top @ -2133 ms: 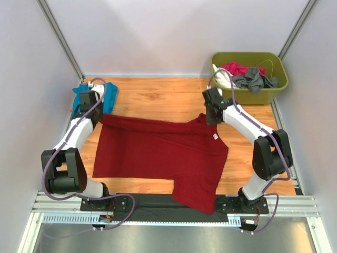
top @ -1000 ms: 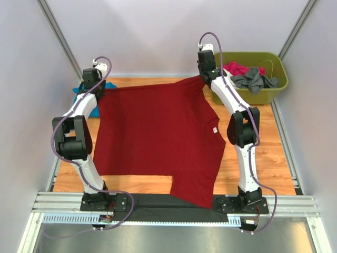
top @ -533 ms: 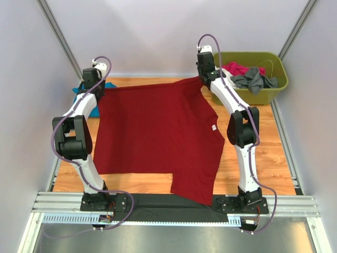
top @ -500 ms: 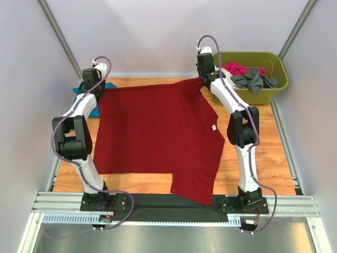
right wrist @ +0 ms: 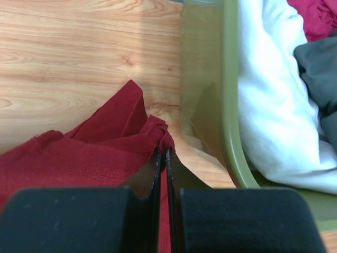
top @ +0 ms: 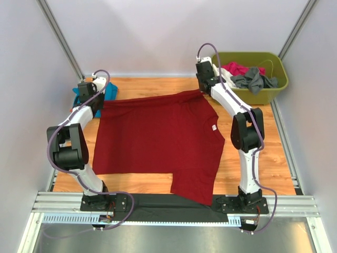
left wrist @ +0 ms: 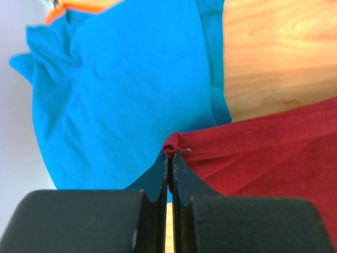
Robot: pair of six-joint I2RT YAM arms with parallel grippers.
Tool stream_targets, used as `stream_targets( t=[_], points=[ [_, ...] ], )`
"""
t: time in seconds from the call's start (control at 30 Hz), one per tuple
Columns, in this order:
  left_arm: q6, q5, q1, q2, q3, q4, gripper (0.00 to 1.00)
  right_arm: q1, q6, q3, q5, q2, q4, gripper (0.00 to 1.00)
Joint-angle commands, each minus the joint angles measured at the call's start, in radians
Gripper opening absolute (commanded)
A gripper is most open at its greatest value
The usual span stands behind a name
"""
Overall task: Fold and stack the t-shirts
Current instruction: Fold the tshirt
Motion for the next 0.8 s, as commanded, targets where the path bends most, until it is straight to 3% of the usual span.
stream_targets(
  t=[0.0,0.27,0.77],
  points=[
    [0.058,0.093,0.025,-0.06,0.026,0.09,0.0,-0.004,0.048,-0.012,0.002,-0.08,-0.011,0.0],
    [0.177,0.217,0.03,-0.129,-0.06,0.084,0.0,-0.001,0.104,-0.089,-0.015,-0.146,-0.056,0.0],
    [0.354,0.206,0.074,-0.211,-0.169,-0.06,0.0,0.003,0.216,-0.291,-0.052,-0.253,-0.157,0.0]
  ],
)
